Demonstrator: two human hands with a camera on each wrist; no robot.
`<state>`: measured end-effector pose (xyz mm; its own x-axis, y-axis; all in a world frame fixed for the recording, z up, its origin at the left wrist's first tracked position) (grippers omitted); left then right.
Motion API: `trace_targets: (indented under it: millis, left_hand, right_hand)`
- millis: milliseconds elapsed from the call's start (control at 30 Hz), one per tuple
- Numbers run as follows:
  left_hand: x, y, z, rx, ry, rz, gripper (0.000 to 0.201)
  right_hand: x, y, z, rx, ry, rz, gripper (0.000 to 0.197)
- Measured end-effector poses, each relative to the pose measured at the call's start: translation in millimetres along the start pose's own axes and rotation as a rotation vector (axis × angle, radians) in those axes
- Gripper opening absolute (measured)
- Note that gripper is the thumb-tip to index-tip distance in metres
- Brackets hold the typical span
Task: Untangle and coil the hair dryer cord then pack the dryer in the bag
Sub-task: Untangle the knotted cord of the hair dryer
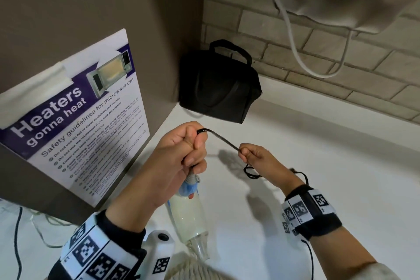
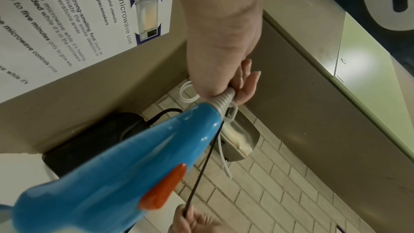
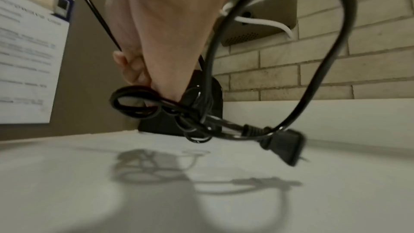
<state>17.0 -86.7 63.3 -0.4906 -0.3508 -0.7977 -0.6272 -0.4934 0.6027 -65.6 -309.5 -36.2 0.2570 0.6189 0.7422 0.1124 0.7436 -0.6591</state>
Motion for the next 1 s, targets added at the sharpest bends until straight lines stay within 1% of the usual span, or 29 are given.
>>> trace_targets:
  millis: [167,267,333,400,467,567,633,767,833,900,1000]
  left_hand:
    - [-2.6,-6.6,0.6,-0.041,0.042,-0.051,0.036]
    - [-0.6,-9.9,1.0,-0.117,0.173,-0.229,0.037]
    - [2.0,-7.4,0.6,-0.172,0.267,-0.334,0.034]
    - [5.2,-2.8,-0.4,-0.228,0.311,-0.402,0.033]
    - [9.0,-0.6,-3.5,-0.299,0.349,-0.424,0.035]
    - [11.6,-4.5,-16.2,-0.4,0.417,-0.4,0.039]
    - [11.6,-8.1,-29.3,-0.438,0.427,-0.355,0.04]
    - [4.9,-15.8,-57.0,-0.554,0.343,-0.297,0.04]
    - [-0.2,-21.9,-68.9,-0.598,0.324,-0.236,0.039]
    - [-3.4,-30.5,-76.8,-0.621,0.324,-0.137,0.038]
    - [2.0,-44.3,-76.8,-0.606,0.317,0.017,0.039]
  right_hand:
    - [-34.1,12.2,-0.8,0.012,0.107,0.039,0.036]
    - [-34.7,13.7,-1.1,-0.01,0.132,0.025,0.038]
    - [-28.5,10.5,-1.8,-0.048,0.144,-0.019,0.037]
    - [-25.4,6.0,-2.4,-0.089,0.153,-0.077,0.036]
    - [-25.2,1.1,-2.7,-0.104,0.156,-0.107,0.035]
    - [-25.1,-4.7,-2.2,-0.082,0.171,-0.131,0.035]
    - [-24.1,-7.1,-0.5,-0.064,0.173,-0.146,0.036]
    - [-22.8,-5.8,4.6,-0.031,0.187,-0.157,0.037]
    - [-21.5,-3.2,6.9,-0.018,0.193,-0.14,0.038]
    - [-19.5,-0.8,8.2,-0.013,0.187,-0.111,0.039]
    - [-17.2,1.4,9.1,-0.007,0.174,-0.105,0.039]
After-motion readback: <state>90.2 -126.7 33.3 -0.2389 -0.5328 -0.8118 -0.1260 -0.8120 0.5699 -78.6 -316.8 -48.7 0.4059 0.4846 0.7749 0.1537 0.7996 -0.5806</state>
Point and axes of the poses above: each hand's wrist, its own z-axis away from the middle knuckle, its own y-axis out of the palm, x = y × z, the point moved 1 cm from there along -z, towards the middle knuckle, and after that the axes turned 10 degrees about z, right-handed, at the moved point
